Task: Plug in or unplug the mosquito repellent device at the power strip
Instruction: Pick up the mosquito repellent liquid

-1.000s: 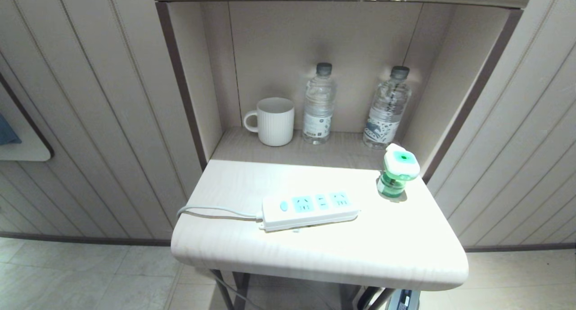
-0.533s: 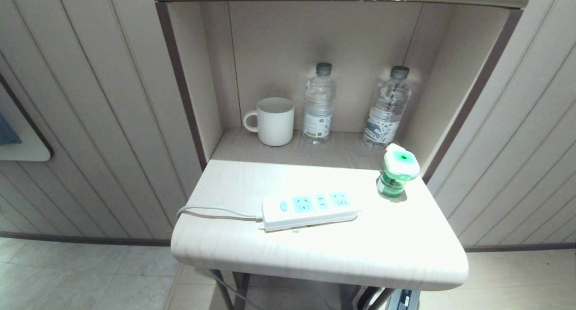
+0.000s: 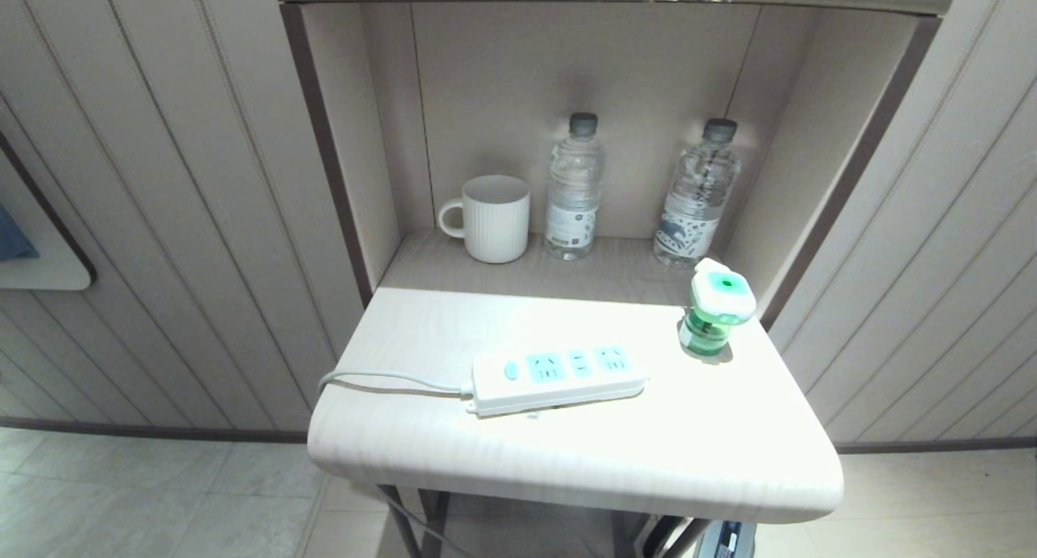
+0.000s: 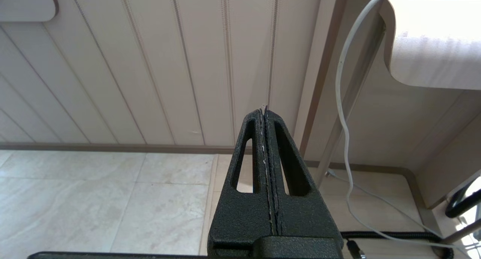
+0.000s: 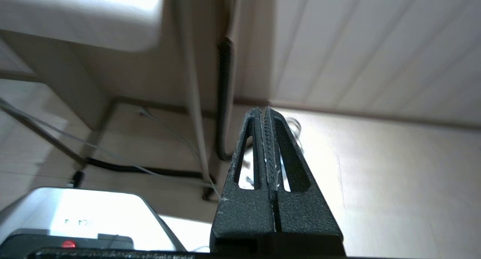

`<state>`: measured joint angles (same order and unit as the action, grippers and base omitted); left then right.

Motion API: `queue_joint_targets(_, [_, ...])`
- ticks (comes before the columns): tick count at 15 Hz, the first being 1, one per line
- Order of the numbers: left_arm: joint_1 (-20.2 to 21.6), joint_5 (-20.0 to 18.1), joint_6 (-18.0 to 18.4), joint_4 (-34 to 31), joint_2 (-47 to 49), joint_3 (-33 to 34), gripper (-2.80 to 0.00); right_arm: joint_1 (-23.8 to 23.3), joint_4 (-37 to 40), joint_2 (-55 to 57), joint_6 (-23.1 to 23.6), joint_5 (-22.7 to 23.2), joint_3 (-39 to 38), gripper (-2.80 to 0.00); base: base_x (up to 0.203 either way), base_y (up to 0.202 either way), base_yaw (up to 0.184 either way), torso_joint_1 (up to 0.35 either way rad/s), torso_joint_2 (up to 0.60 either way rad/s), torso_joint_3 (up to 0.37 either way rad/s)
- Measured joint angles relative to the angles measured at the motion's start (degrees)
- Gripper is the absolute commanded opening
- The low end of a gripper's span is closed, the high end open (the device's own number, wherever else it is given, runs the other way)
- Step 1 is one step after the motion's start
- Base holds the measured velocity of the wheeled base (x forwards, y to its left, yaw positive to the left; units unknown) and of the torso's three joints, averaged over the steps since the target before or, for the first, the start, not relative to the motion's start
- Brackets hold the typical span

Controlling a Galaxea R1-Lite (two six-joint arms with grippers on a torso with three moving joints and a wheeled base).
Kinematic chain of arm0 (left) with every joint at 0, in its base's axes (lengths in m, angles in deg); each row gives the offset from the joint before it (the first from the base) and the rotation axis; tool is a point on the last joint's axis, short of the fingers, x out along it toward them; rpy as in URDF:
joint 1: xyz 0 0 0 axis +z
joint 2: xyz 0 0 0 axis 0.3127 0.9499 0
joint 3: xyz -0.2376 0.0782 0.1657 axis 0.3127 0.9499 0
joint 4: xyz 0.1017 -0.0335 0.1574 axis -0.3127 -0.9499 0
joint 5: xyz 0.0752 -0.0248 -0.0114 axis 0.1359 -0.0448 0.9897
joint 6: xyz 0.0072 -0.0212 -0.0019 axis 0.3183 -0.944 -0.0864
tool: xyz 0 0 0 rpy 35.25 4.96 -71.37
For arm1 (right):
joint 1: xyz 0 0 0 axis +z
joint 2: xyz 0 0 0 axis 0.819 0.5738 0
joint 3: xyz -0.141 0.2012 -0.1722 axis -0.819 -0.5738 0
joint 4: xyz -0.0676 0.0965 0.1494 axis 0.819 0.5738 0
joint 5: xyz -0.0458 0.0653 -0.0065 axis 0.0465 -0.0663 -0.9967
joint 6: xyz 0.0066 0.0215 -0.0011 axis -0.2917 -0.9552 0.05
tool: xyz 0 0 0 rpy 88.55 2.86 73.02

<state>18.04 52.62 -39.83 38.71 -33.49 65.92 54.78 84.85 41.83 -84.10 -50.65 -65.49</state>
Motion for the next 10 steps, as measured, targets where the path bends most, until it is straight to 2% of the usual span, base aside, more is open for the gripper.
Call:
queue_joint_targets(4, [0.00,-0.02,0.00,0.00,0.00,0.00,-2.80,0.19,-1.07,-5.21,-0.23,-0.48,-2.23,-2.80,0.000,0.000,0.000,0.000,0.00,0.000])
queue_joint_targets(10, [0.00,0.00,0.00,-0.02,0.00,0.00,-2.80,0.21,-1.63,-6.52,-1.83,-0.52,-3.04,-2.80,0.000,0.000,0.000,0.000,0.00,0.000])
